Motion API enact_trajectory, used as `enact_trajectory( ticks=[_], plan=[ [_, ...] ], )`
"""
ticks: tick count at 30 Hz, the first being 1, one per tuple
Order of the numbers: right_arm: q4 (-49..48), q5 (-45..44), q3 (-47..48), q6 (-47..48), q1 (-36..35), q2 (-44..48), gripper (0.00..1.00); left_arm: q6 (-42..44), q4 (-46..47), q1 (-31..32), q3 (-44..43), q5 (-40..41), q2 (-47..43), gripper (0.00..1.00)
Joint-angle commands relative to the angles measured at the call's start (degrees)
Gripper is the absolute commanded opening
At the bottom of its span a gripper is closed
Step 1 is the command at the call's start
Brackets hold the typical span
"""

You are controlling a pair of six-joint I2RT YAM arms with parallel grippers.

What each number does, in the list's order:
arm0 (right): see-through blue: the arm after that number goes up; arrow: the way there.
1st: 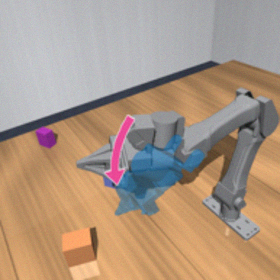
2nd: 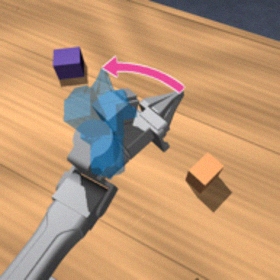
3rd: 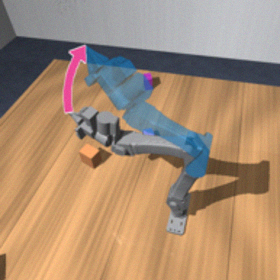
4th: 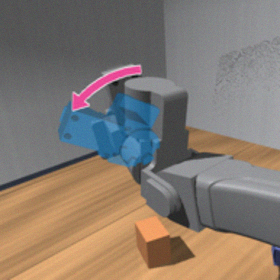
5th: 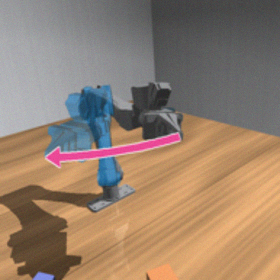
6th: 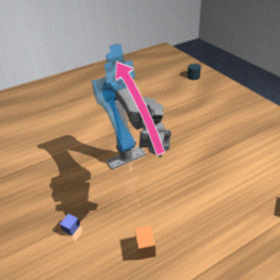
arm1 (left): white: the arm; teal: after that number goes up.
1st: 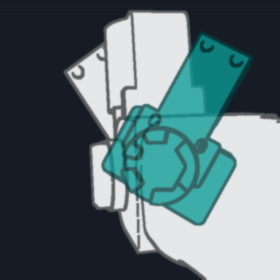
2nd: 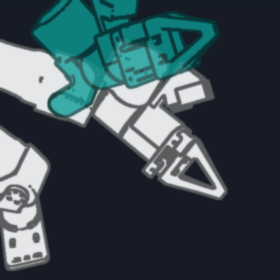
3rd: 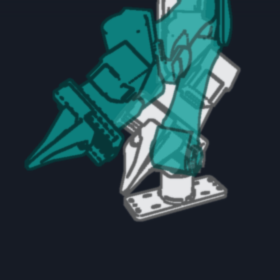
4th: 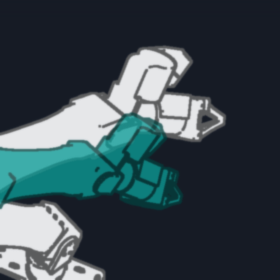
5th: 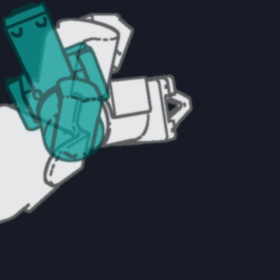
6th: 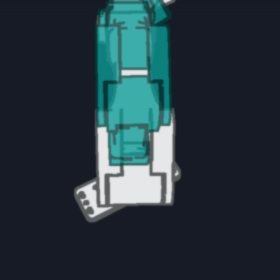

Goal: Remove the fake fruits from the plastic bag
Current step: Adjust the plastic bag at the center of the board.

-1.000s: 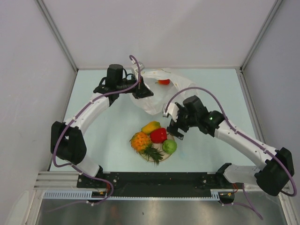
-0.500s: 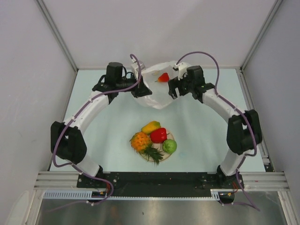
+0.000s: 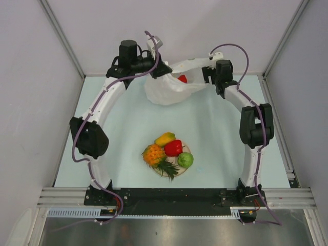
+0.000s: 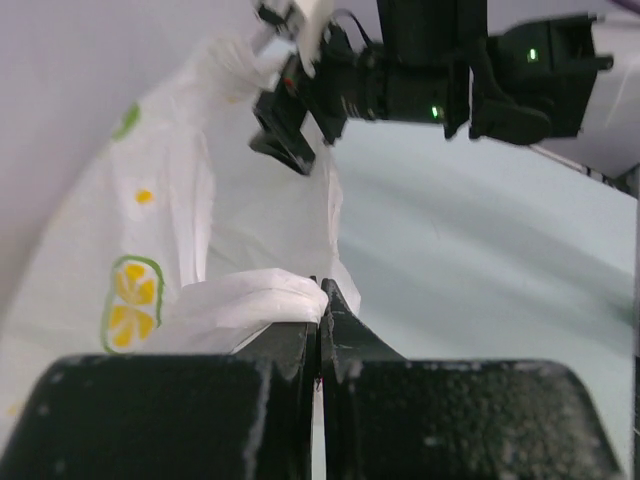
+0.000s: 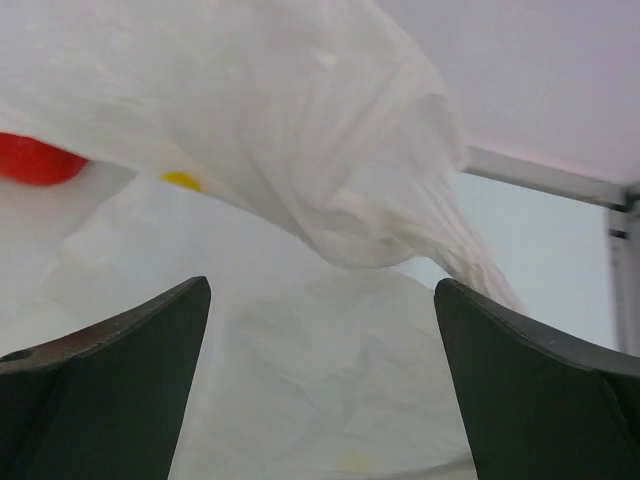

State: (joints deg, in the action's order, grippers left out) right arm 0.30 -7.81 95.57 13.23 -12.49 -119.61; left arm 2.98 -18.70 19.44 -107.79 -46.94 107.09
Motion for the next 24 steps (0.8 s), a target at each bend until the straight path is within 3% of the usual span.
enact_trajectory(
  ticks=[1,3,7,9,13,14,17,20,24],
  plan=[
    [-7.85,-10.10,-1.78,4.08,1.42,6.65,1.00,1.23,2.62,1.64,-12.78,-1.67,4.35,0.00],
    [-7.68,-11.08,-6.07,3.91,1.42,9.99,1.00,2.20,3.14,2.61,-17.53,-1.40,6.11,0.00],
    [-6.01,-10.56,-16.01,3.47,1.50,23.41,1.00,1.94,4.02,5.60,-18.25,-3.24,4.71,0.00],
    [-2.25,-7.59,-19.35,1.28,2.73,27.66,0.99,2.46,3.06,6.57,-15.62,-5.43,2.52,0.00],
    [5.58,1.20,-29.35,-8.03,4.31,35.66,0.96,12.46,-5.98,9.38,-7.90,-5.18,-1.52,0.00],
    [7.07,2.96,-31.48,-8.74,4.32,37.94,0.96,12.49,-6.43,9.47,-3.00,-5.01,-2.40,0.00],
    [8.67,14.54,-36.94,-9.89,4.23,40.33,0.95,10.29,-3.99,9.82,4.77,-4.04,-5.04,0.00],
    [8.23,20.62,-38.35,-10.25,3.97,40.42,0.94,11.08,-5.90,10.97,2.94,-1.76,-3.91,0.01],
    [6.91,21.96,-37.04,-7.79,2.12,40.16,0.94,9.24,-6.35,11.06,-0.14,-0.97,-2.58,0.01]
  ],
)
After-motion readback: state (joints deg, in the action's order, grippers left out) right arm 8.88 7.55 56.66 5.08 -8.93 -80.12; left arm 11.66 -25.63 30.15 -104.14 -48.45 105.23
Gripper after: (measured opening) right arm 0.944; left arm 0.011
